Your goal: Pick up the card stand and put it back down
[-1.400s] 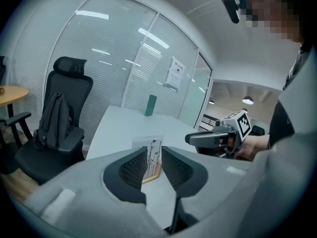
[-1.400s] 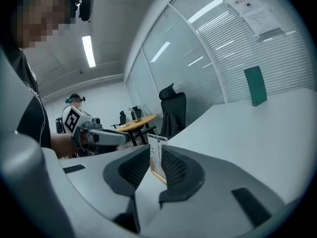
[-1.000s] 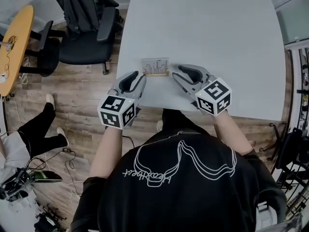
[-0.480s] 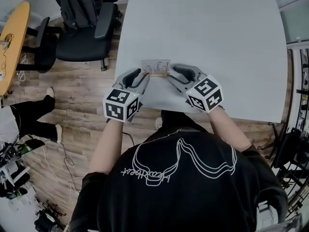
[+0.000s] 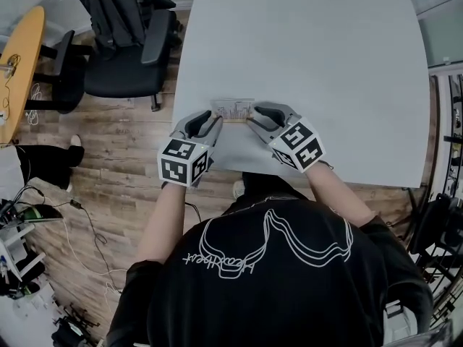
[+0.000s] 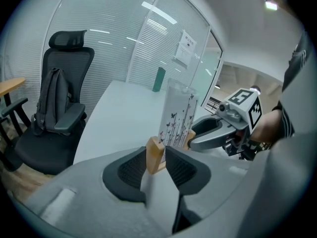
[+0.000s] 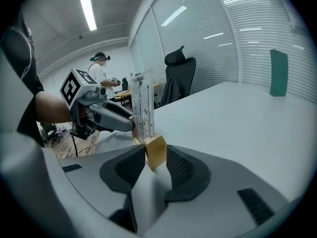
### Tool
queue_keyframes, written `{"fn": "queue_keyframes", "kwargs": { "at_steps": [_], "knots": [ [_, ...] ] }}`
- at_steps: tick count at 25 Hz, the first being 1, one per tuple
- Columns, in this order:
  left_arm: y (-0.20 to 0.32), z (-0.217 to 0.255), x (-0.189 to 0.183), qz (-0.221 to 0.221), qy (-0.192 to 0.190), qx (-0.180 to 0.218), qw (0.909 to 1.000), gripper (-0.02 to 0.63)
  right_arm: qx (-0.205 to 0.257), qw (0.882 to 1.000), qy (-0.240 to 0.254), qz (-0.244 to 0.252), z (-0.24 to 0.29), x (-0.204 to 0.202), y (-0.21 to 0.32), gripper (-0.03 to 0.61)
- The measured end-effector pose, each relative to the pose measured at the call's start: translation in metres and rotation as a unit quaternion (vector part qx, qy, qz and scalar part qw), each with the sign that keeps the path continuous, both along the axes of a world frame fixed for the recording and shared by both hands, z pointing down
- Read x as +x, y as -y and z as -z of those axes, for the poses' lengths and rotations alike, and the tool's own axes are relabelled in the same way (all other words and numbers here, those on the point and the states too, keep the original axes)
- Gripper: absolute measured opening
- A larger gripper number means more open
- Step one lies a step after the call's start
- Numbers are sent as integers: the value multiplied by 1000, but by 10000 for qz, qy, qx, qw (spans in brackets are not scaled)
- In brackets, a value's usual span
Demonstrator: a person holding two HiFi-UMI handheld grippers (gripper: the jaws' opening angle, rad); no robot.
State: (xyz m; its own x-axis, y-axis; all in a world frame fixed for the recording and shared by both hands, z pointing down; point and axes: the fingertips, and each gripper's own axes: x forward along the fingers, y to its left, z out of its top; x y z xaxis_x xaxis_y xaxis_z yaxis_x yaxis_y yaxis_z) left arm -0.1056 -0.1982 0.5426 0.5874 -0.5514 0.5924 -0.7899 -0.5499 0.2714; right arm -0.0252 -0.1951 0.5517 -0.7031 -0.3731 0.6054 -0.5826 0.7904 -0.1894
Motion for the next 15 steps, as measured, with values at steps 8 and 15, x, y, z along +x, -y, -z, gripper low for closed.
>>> {"fn": "queue_keyframes", "kwargs": {
  "at_steps": [8, 15],
  "knots": [
    [-3, 1, 4, 33, -42, 44, 10000, 121, -21, 9999, 69, -95, 2, 0, 0, 132],
    [-2, 1, 2, 56, -14, 63, 10000, 103, 22, 9998, 95, -189, 3, 0, 2, 127]
  ]
}}
